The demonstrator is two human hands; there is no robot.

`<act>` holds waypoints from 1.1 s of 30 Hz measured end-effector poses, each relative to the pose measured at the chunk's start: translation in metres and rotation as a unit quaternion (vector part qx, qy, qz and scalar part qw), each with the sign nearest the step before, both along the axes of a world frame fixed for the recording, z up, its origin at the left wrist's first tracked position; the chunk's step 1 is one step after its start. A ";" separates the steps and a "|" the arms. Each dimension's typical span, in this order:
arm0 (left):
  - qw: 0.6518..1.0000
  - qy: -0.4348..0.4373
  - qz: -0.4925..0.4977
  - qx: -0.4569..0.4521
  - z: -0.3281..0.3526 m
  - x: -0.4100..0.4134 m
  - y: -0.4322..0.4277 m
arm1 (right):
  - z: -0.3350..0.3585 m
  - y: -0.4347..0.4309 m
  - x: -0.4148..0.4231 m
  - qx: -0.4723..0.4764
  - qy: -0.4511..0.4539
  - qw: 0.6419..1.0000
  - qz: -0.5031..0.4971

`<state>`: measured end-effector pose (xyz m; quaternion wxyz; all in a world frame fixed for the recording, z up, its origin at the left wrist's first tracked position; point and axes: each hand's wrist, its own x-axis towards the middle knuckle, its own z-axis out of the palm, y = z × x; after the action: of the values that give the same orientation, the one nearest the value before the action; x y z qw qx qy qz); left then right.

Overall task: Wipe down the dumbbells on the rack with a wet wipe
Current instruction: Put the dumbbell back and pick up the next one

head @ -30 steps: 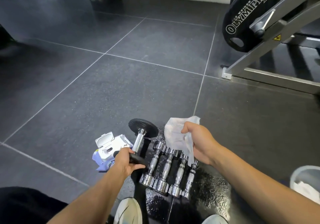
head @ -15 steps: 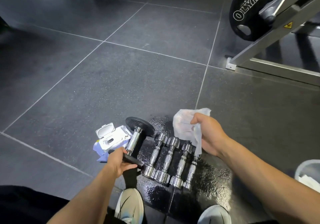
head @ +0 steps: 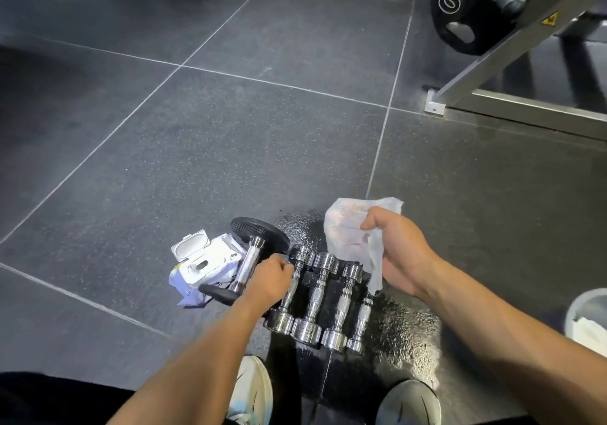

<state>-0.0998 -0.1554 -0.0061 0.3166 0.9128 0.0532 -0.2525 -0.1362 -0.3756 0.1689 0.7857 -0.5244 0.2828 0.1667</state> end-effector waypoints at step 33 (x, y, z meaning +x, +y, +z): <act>0.879 0.316 0.255 -0.250 -0.002 0.023 -0.028 | -0.007 -0.032 0.017 -0.058 -0.012 0.994 -0.087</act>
<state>-0.0769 -0.1829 -0.0079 0.5541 0.6298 0.3160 -0.4432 -0.1197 -0.4072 0.1623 0.7685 -0.5446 0.3273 0.0745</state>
